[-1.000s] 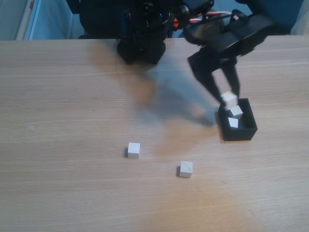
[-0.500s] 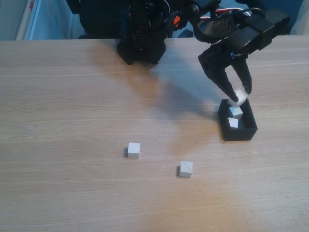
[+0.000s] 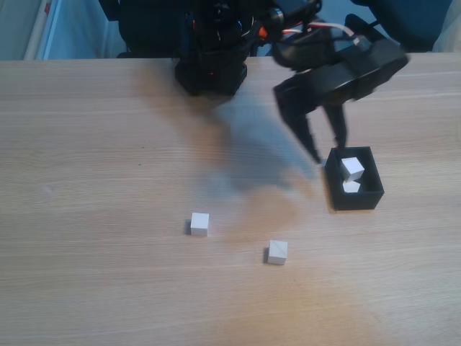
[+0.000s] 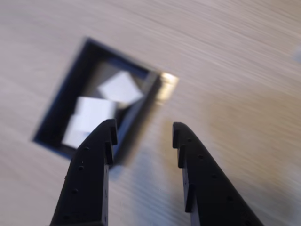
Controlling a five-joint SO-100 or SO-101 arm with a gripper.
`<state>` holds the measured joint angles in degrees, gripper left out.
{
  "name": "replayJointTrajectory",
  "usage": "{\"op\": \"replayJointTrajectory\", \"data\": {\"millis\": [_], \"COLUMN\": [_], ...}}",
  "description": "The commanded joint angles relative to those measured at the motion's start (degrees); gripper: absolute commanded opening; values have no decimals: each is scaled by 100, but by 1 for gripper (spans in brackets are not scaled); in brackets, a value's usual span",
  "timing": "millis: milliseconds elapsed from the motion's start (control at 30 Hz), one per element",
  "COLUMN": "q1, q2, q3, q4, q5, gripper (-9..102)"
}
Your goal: Pick blocks and place them in the box.
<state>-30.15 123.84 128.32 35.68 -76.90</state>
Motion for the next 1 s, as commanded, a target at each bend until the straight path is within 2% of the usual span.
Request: {"op": "replayJointTrajectory", "data": {"millis": [0,567,967], "q1": [729,3393,3621], "q2": [246,-782,-2197], "q3": [-167,-387,-1239], "q4": [158,501,413], "q5": [-88,-475,-413], "gripper": [14,17,17]}}
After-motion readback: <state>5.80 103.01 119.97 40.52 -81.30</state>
